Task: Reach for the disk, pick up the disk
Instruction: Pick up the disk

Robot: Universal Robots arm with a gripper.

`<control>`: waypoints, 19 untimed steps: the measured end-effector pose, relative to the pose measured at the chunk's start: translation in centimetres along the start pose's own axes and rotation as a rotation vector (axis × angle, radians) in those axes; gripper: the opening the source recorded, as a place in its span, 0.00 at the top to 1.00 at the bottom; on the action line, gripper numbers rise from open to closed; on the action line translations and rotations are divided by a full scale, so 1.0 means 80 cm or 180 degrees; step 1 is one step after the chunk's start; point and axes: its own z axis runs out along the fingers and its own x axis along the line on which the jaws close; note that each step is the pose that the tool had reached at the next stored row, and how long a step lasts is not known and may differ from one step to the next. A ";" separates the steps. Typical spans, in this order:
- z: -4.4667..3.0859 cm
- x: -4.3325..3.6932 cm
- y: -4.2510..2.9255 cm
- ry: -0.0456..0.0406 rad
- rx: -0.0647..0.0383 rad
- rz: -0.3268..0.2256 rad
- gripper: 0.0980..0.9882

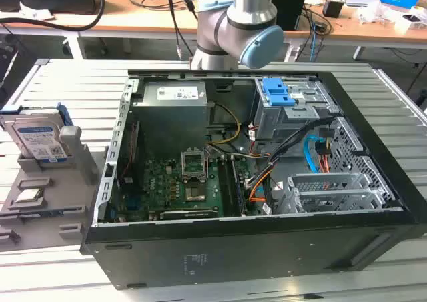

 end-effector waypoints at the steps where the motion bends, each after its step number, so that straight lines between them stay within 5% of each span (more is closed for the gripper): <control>1: 0.0000 0.000 0.0000 0.0001 0.0000 -0.0026 0.99; 19: 0.0000 0.000 0.0000 0.0035 0.0000 -0.0913 0.99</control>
